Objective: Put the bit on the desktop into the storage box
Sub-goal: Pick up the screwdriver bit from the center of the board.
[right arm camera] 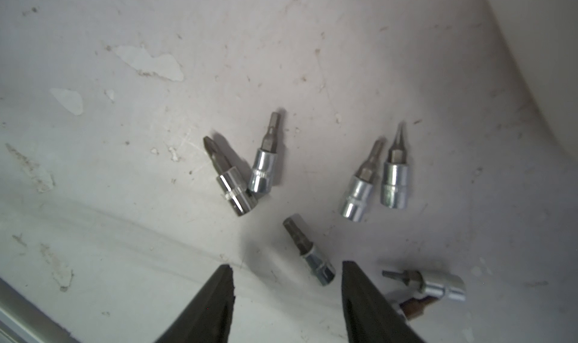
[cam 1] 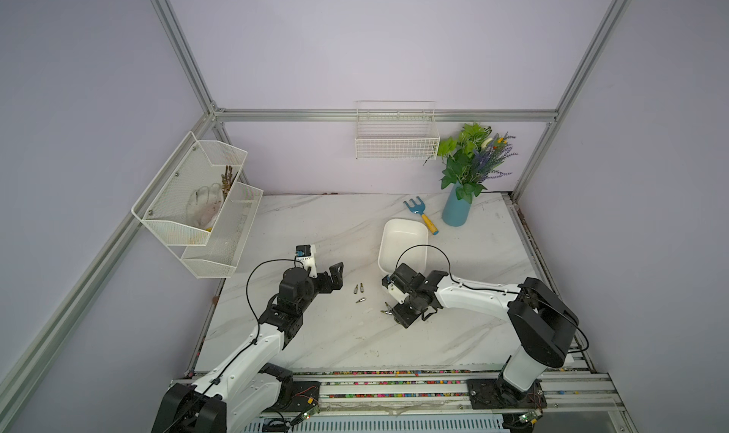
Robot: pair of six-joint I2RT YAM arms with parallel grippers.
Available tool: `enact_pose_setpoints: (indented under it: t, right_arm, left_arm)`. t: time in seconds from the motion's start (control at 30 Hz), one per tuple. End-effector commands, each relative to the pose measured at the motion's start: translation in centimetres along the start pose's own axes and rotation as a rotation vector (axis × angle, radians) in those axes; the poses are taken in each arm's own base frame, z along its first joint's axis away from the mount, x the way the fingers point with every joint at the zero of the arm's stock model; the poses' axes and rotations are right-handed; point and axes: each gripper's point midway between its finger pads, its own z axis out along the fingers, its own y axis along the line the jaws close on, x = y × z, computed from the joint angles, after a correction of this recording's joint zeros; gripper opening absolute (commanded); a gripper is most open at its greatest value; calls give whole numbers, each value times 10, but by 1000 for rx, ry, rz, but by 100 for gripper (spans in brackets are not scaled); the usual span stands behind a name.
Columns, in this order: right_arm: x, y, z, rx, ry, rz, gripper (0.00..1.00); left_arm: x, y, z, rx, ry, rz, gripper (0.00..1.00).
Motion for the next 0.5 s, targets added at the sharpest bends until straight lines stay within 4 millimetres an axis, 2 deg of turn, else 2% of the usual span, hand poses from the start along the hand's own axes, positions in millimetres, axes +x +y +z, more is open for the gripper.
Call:
enact_pose_setpoints:
  t: [0.0, 0.47]
  right_arm:
    - [-2, 2, 1, 11, 18, -23, 55]
    - [2, 2, 2, 31, 63, -26, 38]
  left_arm:
    - [-11, -3, 0, 4, -38, 17, 100]
    - [-9, -1, 3, -5, -26, 13, 100]
